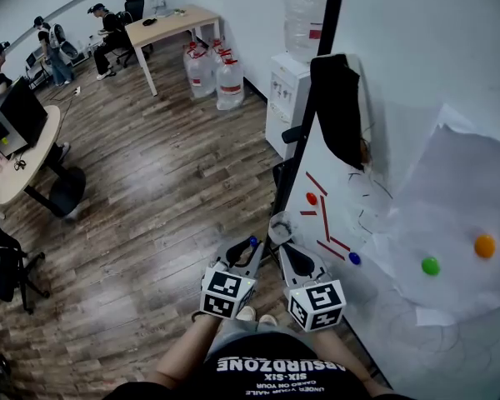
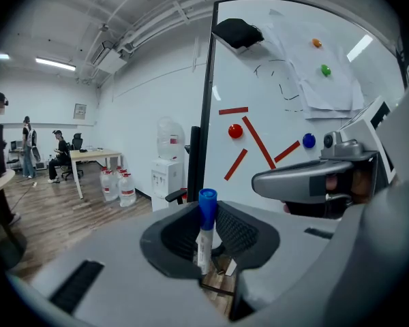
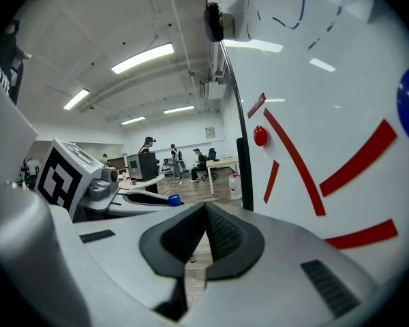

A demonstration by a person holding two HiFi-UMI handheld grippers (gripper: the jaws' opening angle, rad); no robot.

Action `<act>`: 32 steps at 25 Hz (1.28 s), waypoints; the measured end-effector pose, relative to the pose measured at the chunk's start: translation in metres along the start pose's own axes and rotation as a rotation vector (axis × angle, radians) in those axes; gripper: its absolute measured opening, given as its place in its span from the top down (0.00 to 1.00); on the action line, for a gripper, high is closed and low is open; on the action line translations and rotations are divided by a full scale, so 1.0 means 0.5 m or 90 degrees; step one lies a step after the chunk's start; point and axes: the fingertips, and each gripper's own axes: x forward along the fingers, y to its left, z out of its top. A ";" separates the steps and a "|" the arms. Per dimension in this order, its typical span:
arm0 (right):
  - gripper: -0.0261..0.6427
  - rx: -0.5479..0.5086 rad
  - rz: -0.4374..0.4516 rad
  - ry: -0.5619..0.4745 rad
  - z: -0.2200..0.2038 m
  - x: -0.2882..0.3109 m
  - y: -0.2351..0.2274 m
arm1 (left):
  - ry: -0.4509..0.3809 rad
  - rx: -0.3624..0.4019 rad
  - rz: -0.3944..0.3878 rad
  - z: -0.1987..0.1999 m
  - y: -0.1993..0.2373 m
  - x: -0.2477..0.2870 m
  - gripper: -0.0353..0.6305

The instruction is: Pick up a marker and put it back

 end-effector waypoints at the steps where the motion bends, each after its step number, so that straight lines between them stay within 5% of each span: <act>1: 0.96 -0.001 0.001 0.000 0.000 -0.001 0.001 | 0.001 -0.004 0.000 -0.002 -0.001 -0.001 0.83; 32: 0.96 -0.004 0.010 -0.005 -0.003 -0.020 0.005 | -0.021 0.004 0.007 0.028 -0.012 -0.015 0.83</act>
